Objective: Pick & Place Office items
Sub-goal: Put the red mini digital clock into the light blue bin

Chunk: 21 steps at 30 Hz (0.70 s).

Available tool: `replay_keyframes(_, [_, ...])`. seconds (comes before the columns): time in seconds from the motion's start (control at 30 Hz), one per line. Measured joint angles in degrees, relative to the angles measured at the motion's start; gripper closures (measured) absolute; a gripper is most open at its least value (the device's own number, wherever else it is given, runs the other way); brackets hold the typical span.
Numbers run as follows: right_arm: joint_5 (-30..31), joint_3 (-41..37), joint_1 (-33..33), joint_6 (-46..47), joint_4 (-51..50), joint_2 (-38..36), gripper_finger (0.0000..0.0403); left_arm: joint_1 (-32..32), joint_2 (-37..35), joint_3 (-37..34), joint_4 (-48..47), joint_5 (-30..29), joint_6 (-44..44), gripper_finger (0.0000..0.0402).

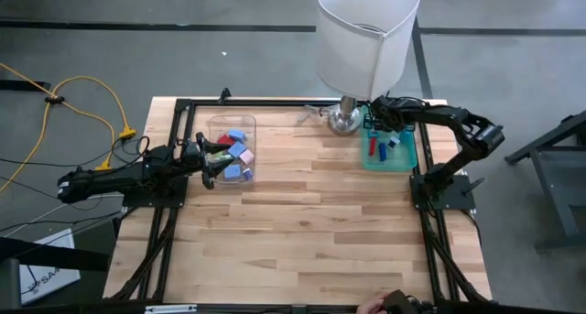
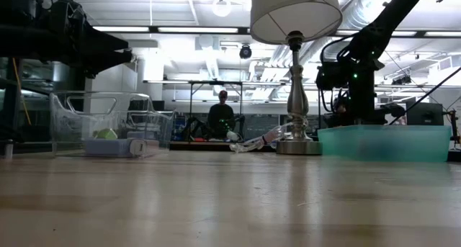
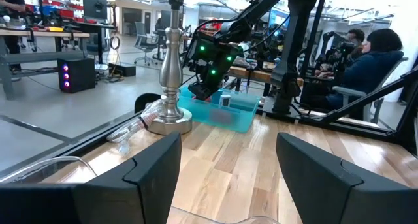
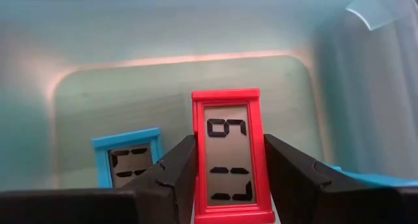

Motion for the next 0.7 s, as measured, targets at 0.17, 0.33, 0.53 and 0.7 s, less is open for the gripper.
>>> replay_keyframes(0.17, [0.0, 0.0, 0.0, 0.0, 0.0, 0.0, 0.0256, 0.0, 0.0, 0.0, 0.0, 0.0, 0.0, 0.0158])
replay_keyframes(0.33, [0.0, 0.0, 0.0, 0.0, 0.0, 0.0, 0.0256, 0.0, 0.0, 0.0, 0.0, 0.0, 0.0, 0.0158])
replay_keyframes(0.53, [-0.4, 0.0, 0.0, -0.2, 0.0, 0.0, 0.0256, 0.0, 0.0, 0.0, 0.0, 0.0, 0.0, 0.0158])
replay_keyframes(0.7, [-0.7, 0.0, 0.0, -0.2, 0.0, 0.0, 0.0256, 0.0, 0.0, 0.0, 0.0, 0.0, 0.0, 0.0158])
